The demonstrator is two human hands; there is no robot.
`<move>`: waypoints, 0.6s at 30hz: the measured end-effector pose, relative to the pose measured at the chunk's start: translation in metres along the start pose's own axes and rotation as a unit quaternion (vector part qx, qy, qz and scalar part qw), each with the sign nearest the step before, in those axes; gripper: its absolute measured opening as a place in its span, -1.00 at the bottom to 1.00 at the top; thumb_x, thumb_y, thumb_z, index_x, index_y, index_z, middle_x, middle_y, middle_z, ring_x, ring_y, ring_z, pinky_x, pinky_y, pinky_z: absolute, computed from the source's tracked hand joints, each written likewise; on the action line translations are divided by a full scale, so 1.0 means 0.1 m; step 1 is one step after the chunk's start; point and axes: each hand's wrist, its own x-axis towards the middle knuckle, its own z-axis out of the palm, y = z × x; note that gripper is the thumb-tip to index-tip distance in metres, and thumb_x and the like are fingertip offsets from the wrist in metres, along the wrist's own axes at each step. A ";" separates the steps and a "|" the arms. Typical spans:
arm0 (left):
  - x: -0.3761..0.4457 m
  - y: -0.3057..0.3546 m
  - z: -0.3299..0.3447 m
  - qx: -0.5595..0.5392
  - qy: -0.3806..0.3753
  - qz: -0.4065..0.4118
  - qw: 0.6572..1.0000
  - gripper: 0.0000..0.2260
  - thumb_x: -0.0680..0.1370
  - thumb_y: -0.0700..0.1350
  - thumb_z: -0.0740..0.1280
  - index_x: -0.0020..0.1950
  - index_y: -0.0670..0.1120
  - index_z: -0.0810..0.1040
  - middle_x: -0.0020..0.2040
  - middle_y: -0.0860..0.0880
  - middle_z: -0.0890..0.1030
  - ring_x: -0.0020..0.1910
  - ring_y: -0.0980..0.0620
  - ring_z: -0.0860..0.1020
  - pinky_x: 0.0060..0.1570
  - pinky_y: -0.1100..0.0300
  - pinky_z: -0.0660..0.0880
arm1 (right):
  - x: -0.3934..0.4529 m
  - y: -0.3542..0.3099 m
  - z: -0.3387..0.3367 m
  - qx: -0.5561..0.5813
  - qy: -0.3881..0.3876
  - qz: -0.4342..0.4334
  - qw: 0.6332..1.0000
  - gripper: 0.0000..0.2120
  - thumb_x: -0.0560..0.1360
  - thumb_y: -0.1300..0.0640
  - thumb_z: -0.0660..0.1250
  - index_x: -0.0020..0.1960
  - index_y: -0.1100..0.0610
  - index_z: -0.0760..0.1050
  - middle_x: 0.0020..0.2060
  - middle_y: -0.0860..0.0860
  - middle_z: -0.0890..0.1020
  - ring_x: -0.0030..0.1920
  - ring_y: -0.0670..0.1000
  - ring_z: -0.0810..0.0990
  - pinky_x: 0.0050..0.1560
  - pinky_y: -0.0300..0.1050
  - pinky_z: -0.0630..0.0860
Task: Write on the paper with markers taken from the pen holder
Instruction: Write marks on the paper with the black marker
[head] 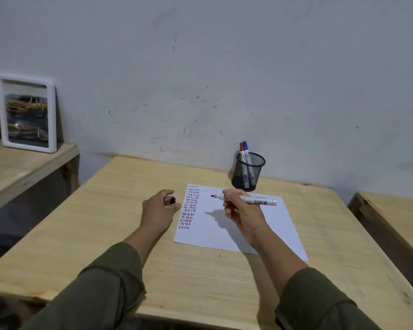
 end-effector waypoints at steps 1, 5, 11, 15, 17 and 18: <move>-0.01 -0.02 -0.02 0.001 -0.012 0.002 1.000 -0.56 0.43 -0.14 0.43 0.30 -0.09 0.48 0.17 -0.13 0.62 0.23 0.01 0.53 0.18 0.35 0.26 | -0.01 0.03 0.02 -0.017 0.001 0.003 1.000 -0.92 0.47 0.29 0.34 -0.18 0.17 0.55 -0.46 0.03 0.50 -0.48 -0.07 0.39 -0.43 -0.27 0.36; -0.09 -0.08 -0.09 0.047 -0.031 0.011 0.998 -0.40 0.40 -0.02 0.45 0.40 -0.08 0.36 0.31 -0.12 0.53 0.36 -0.02 0.43 0.34 0.14 0.30 | -0.07 0.17 0.10 -0.077 0.007 0.013 0.997 -0.91 0.41 0.34 0.40 -0.20 0.18 0.55 -0.49 0.05 0.46 -0.49 -0.03 0.35 -0.46 -0.26 0.32; -0.27 -0.12 -0.14 0.129 -0.070 0.038 0.988 -0.14 0.30 0.08 0.51 0.49 -0.09 0.19 0.44 -0.06 0.39 0.42 -0.05 0.33 0.33 0.13 0.28 | -0.14 0.34 0.24 -0.219 0.046 0.010 0.975 -0.91 0.40 0.19 0.35 -0.28 0.11 0.59 -0.46 0.00 0.52 -0.45 -0.06 0.42 -0.37 -0.22 0.37; -0.31 -0.13 -0.16 0.142 -0.085 0.053 0.985 -0.08 0.27 0.06 0.54 0.50 -0.11 0.15 0.44 -0.04 0.38 0.44 -0.01 0.30 0.33 0.17 0.25 | -0.17 0.46 0.27 -0.304 0.052 -0.001 0.951 -0.82 0.41 0.11 0.33 -0.23 0.21 0.60 -0.40 0.00 0.58 -0.38 -0.09 0.48 -0.37 -0.28 0.40; -0.31 -0.13 -0.17 0.140 -0.086 0.055 0.985 -0.07 0.27 0.07 0.54 0.51 -0.10 0.15 0.44 -0.04 0.38 0.44 -0.01 0.29 0.33 0.18 0.25 | -0.18 0.47 0.27 -0.329 0.040 -0.014 0.943 -0.79 0.42 0.11 0.31 -0.18 0.27 0.60 -0.36 0.02 0.61 -0.36 -0.10 0.51 -0.41 -0.34 0.41; -0.30 -0.13 -0.17 0.140 -0.087 0.056 0.985 -0.07 0.27 0.07 0.54 0.51 -0.10 0.15 0.44 -0.04 0.38 0.44 -0.01 0.29 0.32 0.19 0.24 | -0.17 0.47 0.27 -0.336 0.035 -0.019 0.941 -0.78 0.42 0.11 0.31 -0.17 0.28 0.60 -0.34 0.02 0.62 -0.35 -0.11 0.53 -0.41 -0.37 0.41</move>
